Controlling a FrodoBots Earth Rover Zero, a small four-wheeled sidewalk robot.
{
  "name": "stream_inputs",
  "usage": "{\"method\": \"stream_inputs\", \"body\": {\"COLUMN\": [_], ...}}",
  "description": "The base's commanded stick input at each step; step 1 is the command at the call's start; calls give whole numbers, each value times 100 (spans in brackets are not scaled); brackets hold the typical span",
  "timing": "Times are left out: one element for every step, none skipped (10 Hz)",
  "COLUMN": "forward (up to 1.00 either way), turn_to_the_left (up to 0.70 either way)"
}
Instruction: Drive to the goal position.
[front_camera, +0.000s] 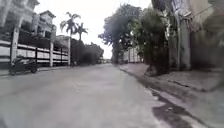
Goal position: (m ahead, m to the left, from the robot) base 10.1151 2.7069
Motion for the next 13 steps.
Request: {"method": "stream_inputs", "body": {"forward": [100, 100, 100, 100, 100, 100, 100, 100, 100, 100, 100, 100, 100], "turn_to_the_left": [-2, -2, -10, -38, -40, -40, -40, -40, -40, -25, -2, 0, 0]}}
